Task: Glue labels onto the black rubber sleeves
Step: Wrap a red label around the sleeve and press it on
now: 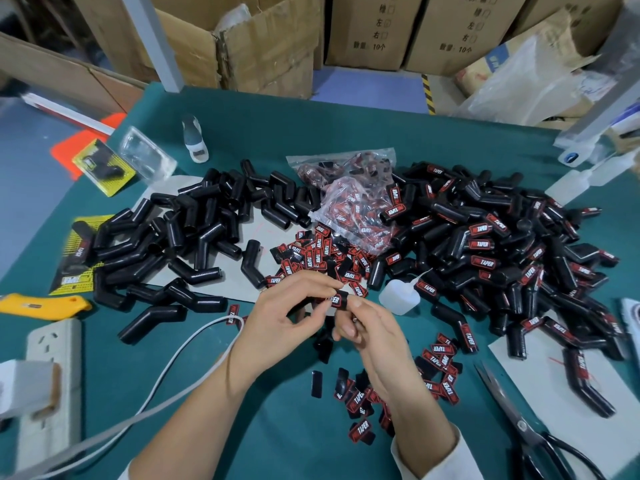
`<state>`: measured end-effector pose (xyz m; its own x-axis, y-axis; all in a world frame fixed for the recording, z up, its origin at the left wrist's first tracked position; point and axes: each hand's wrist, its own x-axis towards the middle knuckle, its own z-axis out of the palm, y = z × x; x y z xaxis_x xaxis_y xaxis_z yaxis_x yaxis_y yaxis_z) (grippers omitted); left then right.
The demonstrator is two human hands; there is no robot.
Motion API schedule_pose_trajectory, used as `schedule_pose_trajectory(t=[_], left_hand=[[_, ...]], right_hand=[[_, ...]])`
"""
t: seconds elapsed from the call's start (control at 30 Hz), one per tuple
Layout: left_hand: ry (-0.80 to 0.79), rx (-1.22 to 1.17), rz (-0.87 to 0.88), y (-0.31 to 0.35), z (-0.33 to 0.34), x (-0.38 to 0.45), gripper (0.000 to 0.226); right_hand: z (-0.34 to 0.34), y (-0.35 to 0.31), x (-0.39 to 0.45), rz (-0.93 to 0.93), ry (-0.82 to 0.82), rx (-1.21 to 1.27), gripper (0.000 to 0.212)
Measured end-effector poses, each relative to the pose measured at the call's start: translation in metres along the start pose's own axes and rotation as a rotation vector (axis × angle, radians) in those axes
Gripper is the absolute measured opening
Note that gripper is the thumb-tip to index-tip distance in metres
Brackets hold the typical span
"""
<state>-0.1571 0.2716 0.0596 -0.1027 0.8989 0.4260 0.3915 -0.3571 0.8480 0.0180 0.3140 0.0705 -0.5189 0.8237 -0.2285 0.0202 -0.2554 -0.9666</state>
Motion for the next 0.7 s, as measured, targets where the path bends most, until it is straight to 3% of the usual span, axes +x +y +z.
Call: schedule_pose_trajectory(t=[0.43,0.7], left_hand=[[0.017,-0.005,0.08,-0.001,0.002,0.001,0.013],[-0.071,-0.1,-0.141,0.004,-0.008,0.004,0.022]], right_hand=[[0.003,0.003,-0.001,0.04,-0.068,0.048,0.043],[-0.002,0.004,0.002,0.115,-0.102,0.153,0.043]])
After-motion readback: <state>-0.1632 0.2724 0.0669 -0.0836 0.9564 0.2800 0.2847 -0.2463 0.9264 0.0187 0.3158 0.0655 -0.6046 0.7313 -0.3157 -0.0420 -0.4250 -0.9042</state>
